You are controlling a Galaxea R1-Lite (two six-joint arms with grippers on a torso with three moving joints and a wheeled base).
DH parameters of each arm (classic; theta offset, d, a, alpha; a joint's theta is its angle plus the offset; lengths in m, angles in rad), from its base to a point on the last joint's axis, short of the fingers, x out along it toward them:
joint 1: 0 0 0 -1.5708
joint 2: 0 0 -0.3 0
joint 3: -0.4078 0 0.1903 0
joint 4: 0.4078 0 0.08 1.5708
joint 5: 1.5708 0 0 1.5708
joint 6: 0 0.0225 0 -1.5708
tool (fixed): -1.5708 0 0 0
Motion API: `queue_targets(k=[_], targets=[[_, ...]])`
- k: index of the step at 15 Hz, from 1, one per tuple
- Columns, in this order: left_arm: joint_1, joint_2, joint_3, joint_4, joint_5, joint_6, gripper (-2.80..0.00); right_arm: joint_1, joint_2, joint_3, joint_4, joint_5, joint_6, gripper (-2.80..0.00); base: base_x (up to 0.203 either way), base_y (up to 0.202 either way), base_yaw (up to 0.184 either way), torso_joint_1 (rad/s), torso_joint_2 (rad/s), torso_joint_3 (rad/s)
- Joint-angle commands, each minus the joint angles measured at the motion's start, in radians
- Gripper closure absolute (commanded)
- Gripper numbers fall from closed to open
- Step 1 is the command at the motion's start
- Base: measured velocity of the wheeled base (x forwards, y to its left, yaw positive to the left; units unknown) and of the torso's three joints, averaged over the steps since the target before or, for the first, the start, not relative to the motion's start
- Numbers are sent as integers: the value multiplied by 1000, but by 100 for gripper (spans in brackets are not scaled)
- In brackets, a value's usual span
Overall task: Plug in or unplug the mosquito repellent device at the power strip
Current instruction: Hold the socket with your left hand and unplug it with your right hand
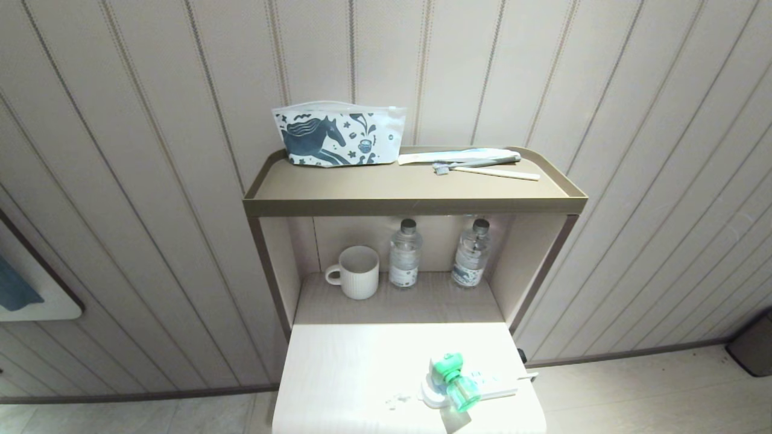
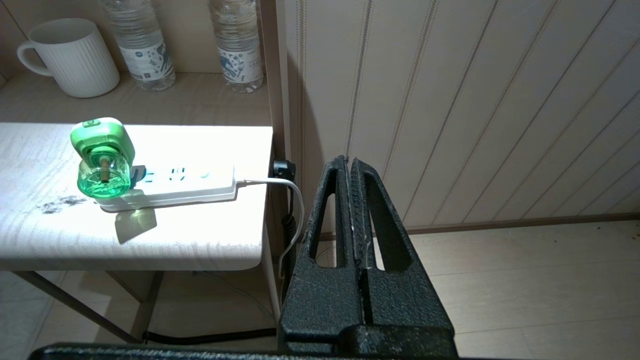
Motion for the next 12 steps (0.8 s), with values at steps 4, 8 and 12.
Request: queue_targets(k=[4, 8, 12], targets=[[0, 0, 0, -1, 0, 1, 0, -1, -1, -1, -3, 5, -13, 0, 0, 0, 0, 0, 0, 0], [0, 0, 0, 0, 0, 1, 0, -1, 3, -98, 72, 2, -28, 0, 0, 0, 0, 0, 0, 0], [0, 0, 0, 0, 0, 1, 0, 0, 170, -466, 267, 63, -31, 0, 0, 0, 0, 0, 0, 0]])
